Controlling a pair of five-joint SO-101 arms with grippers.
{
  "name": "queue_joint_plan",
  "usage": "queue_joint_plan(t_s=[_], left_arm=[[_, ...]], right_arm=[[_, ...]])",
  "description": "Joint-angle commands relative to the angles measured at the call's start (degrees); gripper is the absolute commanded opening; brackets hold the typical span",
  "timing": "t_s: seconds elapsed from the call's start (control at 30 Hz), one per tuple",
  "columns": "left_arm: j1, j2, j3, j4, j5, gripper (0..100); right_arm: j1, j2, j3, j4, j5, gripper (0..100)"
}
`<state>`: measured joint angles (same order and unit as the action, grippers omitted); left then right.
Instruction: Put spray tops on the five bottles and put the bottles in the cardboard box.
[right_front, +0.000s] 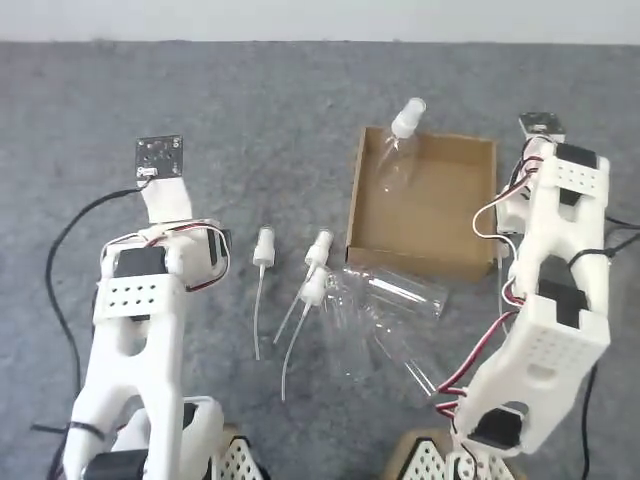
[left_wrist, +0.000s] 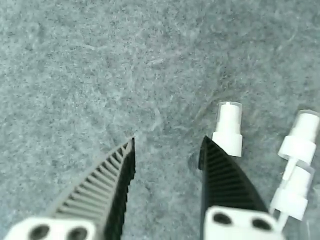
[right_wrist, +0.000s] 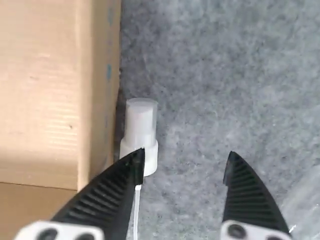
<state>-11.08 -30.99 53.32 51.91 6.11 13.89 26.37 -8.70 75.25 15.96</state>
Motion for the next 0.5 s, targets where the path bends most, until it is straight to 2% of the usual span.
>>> queue_joint_plan(t_s=[0.0,0.17,0.47], left_arm=[[0.18,-1.76,-0.57,-1.58,0.26,20],[0.18,-1.76,-0.57,-1.58,0.26,20],[0.18,-1.76,-0.57,-1.58,0.26,20]], right_arm=[[-3.65,-0.48,-0.79,0.13,-0.7,22.4],[-4.62,0.66,-0.79,-0.4,-0.7,22.4],[-0.92,4.88,-1.14,-3.65,-0.26,22.4]])
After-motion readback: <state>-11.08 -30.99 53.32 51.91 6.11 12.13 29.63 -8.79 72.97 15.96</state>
